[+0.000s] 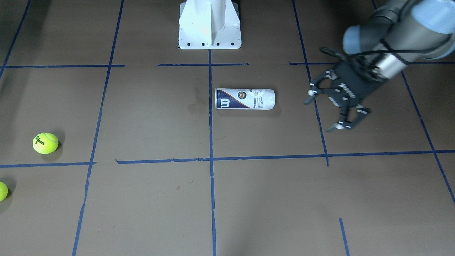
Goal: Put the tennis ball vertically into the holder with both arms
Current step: 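Move the left gripper down over the white-and-blue can lying on its side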
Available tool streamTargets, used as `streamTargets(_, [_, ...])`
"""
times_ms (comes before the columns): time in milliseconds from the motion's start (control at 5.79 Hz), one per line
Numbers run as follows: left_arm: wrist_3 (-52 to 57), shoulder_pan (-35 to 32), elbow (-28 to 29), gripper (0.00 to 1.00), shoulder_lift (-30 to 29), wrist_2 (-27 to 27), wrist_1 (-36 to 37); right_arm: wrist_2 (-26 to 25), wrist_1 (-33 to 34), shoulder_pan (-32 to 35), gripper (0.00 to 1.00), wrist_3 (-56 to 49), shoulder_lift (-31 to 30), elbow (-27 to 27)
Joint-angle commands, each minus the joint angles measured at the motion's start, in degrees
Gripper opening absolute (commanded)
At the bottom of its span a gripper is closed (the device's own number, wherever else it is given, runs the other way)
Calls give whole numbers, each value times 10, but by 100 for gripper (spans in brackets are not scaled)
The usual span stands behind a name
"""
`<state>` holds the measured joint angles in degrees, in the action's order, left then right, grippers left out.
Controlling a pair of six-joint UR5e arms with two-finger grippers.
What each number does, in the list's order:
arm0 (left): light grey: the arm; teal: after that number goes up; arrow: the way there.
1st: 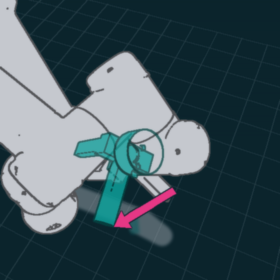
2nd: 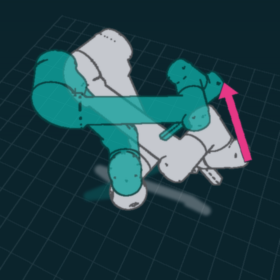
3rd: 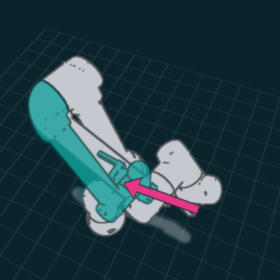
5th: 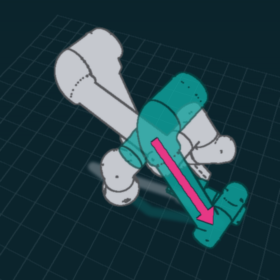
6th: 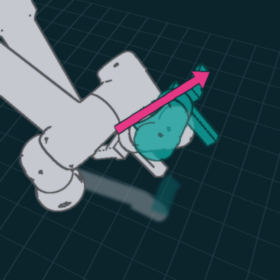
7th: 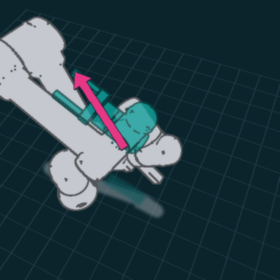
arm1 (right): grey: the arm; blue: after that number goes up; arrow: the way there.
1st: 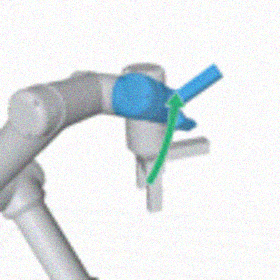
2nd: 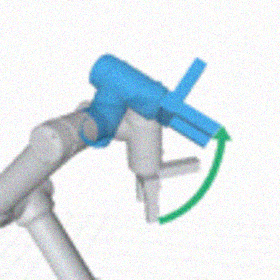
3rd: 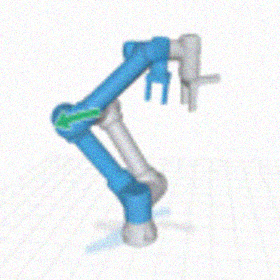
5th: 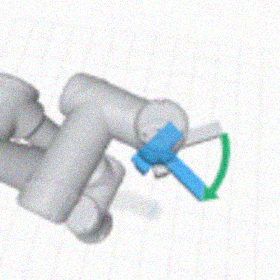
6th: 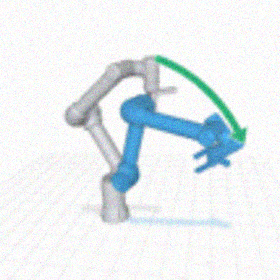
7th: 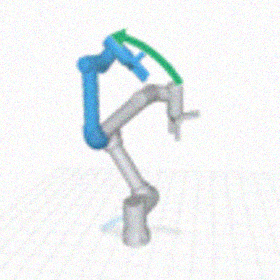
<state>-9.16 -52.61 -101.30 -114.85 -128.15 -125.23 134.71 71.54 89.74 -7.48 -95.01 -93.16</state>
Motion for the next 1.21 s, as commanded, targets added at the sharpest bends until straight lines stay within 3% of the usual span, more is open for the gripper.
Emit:
streamTargets(0, [4,67,-35,100,-78,13,184,-1,0,0,100,0,0,1])
streamTargets(345, [61,105,-40,100,-160,37,356,-1,0,0,100,1,0,1])
streamTargets(691, [158,172,-38,100,-210,192,475,-1,0,0,100,1,0,3])
streamTargets(1036, [161,251,-21,100,-206,306,484,-1,0,0,100,1,-3,3])
